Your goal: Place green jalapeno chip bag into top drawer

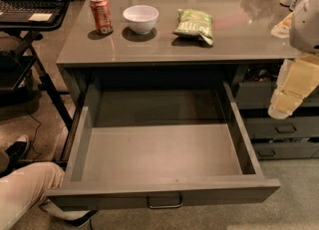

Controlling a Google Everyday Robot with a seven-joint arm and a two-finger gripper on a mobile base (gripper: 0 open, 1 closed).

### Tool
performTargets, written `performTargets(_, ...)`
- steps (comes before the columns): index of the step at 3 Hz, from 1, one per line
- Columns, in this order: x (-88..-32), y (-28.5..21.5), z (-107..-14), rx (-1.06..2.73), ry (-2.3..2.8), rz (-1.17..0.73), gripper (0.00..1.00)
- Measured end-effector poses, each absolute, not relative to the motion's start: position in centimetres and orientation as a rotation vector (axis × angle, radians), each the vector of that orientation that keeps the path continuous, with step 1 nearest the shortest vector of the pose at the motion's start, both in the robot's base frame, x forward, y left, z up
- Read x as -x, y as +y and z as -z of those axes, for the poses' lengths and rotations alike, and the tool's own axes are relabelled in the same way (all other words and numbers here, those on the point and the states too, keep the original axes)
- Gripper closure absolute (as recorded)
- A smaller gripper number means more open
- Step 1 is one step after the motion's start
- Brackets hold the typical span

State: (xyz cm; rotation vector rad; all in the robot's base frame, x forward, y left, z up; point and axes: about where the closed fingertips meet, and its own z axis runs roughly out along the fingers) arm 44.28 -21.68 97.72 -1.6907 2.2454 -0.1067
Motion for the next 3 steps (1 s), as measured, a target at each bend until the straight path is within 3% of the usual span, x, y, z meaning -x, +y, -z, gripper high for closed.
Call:
performTargets(1,-46.5,-22.3,-96.9,1.576,2.311,0.109,0.0)
performTargets(3,-56.4,-24.2,-94.8,1.051,2.457,0.099,0.0)
